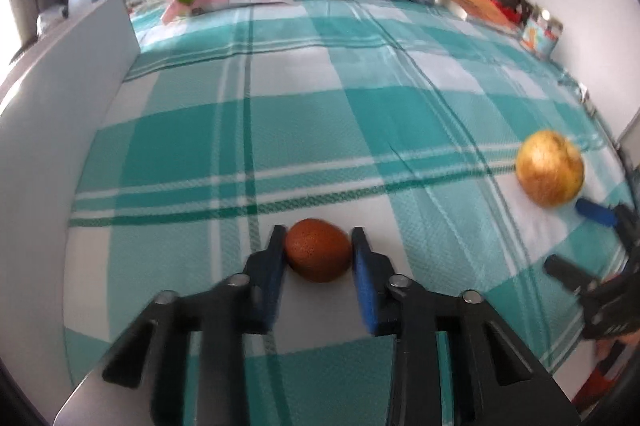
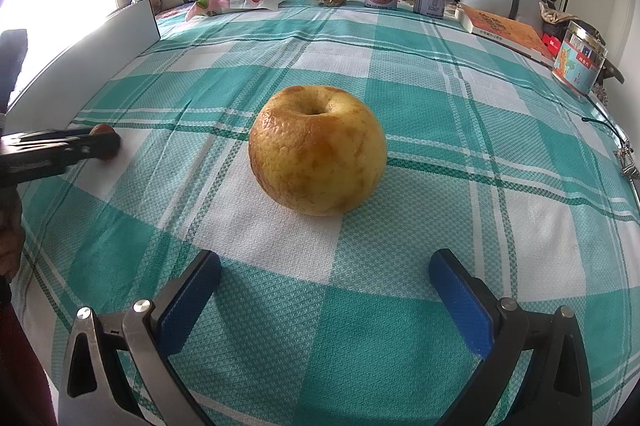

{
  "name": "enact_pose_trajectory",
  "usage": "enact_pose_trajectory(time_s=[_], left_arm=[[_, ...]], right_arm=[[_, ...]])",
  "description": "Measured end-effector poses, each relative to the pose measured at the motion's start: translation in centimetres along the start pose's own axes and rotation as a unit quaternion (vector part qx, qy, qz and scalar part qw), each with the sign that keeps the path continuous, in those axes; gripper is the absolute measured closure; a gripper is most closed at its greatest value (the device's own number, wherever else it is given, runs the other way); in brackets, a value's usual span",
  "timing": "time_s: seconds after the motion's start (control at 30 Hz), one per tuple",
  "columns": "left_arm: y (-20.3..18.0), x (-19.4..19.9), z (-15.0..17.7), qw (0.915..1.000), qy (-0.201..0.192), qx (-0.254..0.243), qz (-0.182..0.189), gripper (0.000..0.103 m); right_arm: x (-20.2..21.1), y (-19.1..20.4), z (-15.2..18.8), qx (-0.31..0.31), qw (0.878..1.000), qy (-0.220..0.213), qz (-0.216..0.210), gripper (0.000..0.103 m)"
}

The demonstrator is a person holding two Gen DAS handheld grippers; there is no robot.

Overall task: Organize fruits
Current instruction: 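Carry both fruits over the white box and open both tools to drop them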

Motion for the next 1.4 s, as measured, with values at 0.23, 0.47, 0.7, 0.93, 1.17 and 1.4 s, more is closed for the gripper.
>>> enact_pose_trajectory(time_s=[0.23,0.47,0.7,0.93,1.17,1.4], left_arm=[[0.6,4.2,2.0,0.9989,0.002,0.032,0.035,0.074],[3.7,12.4,1.9,0.9936,-0.033,0.084,0.067,0.074],[13.5,23.2,1.3,0.9822,-0.101,0.152,0.046,0.073],[25.1,21.7,4.0,0.9726,-0.042,0.228,-0.021,0.073],[24.2,13.1,6.9,0.9744,0.099,0.195,-0.053,0.072],[26.1,13.7,9.3,0.9649,0.111,0.223,-0.083,0.029]], right_arm=[[1.4,-0.6,-4.0,-0.052,0.996,0.015,-0.071,0.001],[-2.5,1.5,-6.1,0.016,0.994,0.108,-0.026,0.037],[1.2,5.0,-7.8,-0.020,0.988,0.090,-0.123,0.038],[6.3,19.5,-14.7,0.030,0.959,0.067,-0.273,0.037],[6.8,37.7,-18.7,0.165,0.927,0.092,-0.324,0.037],[2.3,45.8,-16.5,0.254,0.908,0.180,-0.281,0.037]])
Point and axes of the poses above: each gripper's, at about its wrist camera, not at the fingertips, and x roughly against the way its jaws point, y to its left, z to its underside, the point moved 8 cm from there along -x, roughly the way its jaws point, and after that the axes turned 2 degrees about y, right-handed, at the moved point
